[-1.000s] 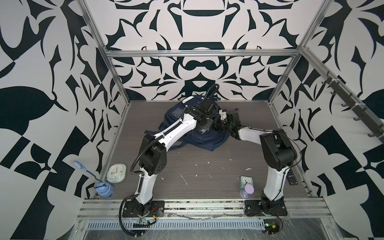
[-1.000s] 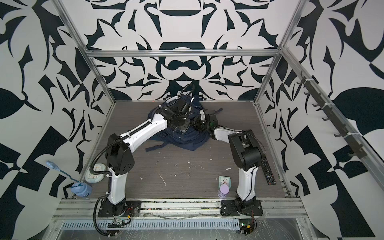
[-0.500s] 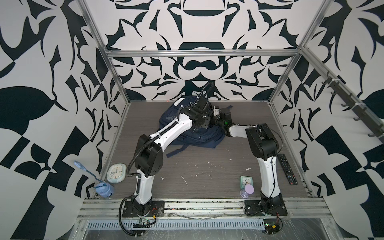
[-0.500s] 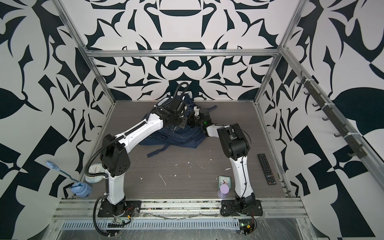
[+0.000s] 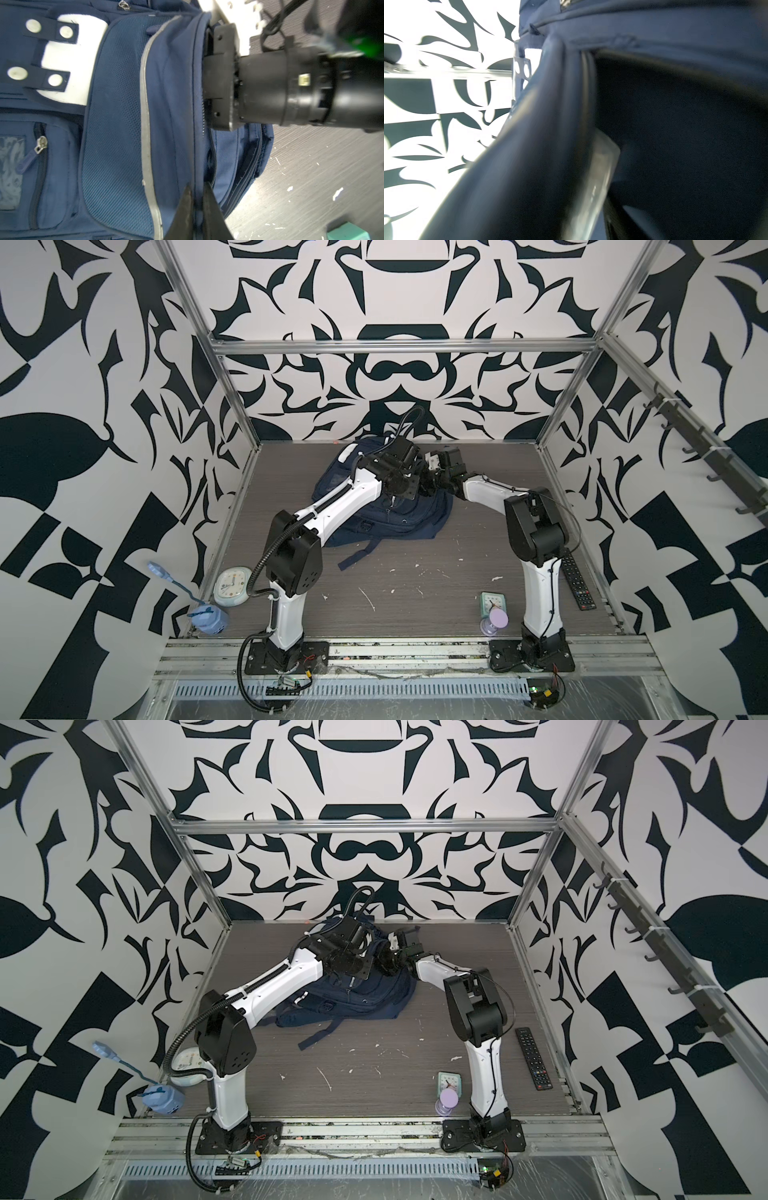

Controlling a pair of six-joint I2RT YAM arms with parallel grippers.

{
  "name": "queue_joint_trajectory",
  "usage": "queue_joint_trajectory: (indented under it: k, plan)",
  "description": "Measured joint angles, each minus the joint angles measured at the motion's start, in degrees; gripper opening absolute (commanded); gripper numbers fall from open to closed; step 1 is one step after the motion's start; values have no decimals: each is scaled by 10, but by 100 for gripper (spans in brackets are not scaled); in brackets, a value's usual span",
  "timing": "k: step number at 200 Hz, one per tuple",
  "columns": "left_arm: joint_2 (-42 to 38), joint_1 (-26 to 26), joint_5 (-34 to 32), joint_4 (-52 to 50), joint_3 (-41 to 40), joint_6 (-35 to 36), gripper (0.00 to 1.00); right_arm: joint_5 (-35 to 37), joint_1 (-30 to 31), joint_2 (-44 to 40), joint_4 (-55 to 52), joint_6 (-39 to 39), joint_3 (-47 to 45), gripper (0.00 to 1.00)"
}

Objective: Pack books, pencil case, and school supplies into a backpack
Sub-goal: Place the compass set in the student bag, then close the student bag at the top-center of the table.

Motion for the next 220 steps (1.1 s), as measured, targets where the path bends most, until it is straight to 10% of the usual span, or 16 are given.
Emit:
queue_joint_trajectory:
  k: [143,220]
  plan:
    - [108,12,84,15,117,-40,17,196,39,-308,-189,-204,-243,37]
    - [26,52,89,57,-47,-63,57,288,206,-301,-162,-226,-255,34]
